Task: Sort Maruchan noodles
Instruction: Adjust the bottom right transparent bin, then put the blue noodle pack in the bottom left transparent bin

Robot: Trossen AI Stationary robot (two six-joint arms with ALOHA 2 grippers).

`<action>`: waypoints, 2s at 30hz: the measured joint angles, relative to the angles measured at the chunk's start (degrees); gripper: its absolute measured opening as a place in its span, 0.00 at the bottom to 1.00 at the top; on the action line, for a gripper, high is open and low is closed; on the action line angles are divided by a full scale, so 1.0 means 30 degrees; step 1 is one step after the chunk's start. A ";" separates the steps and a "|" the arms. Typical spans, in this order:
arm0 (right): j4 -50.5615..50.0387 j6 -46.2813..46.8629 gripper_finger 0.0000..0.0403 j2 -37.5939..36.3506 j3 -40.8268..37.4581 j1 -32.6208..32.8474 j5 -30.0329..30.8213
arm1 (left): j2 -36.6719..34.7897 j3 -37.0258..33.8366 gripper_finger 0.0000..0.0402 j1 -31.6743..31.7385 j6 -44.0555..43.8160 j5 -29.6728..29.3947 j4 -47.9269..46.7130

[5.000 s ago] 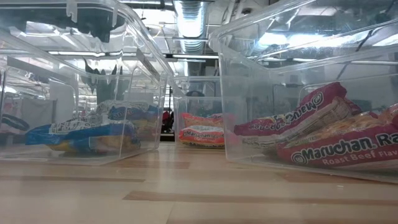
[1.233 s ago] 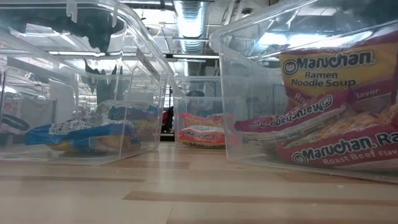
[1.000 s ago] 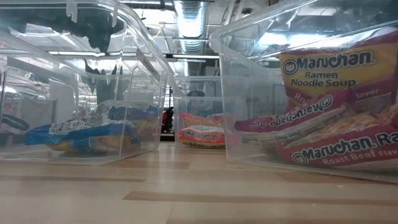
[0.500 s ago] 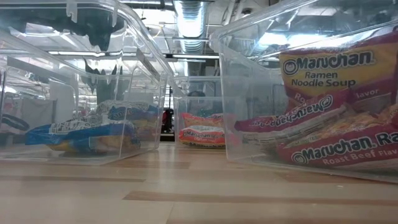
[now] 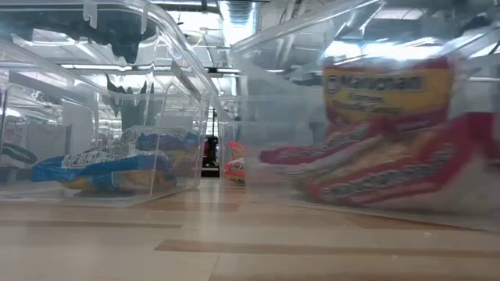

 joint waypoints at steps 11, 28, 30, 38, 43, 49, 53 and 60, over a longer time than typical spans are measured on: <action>-0.1610 0.0387 0.07 -0.1183 0.0007 -0.0382 -0.1722 | -0.0004 -0.0007 0.00 -0.0007 0.0000 0.0007 0.0000; -0.8415 0.4360 0.08 -0.1289 -0.0007 0.2652 0.0290 | 0.0000 -0.0015 0.00 -0.0007 0.0000 0.0007 -0.0015; -0.8411 0.4378 0.08 -0.1281 -0.0007 0.2715 0.0659 | 0.0000 -0.0015 0.00 -0.0007 0.0000 0.0007 -0.0015; -0.8462 0.4325 0.10 -0.1286 -0.0007 0.2703 0.1553 | 0.0000 -0.0015 0.00 -0.0007 -0.0117 0.0007 -0.0012; -0.8520 0.4317 0.10 -0.1286 -0.0007 0.2703 0.1588 | 0.0000 -0.0015 0.00 -0.0007 -0.0124 0.0007 -0.0008; -0.8718 0.4310 0.10 -0.1286 -0.0007 0.2703 0.2036 | 0.0000 -0.0015 0.00 -0.0007 -0.0131 0.0007 -0.0015; -0.8907 0.4317 0.10 -0.1286 -0.0007 0.2703 0.2039 | 0.0000 -0.0015 0.00 -0.0007 -0.0138 0.0007 -0.0015; -0.8933 0.4317 0.10 -0.1286 -0.0007 0.2703 0.2046 | 0.0000 -0.0015 0.00 -0.0007 -0.0109 0.0008 -0.0015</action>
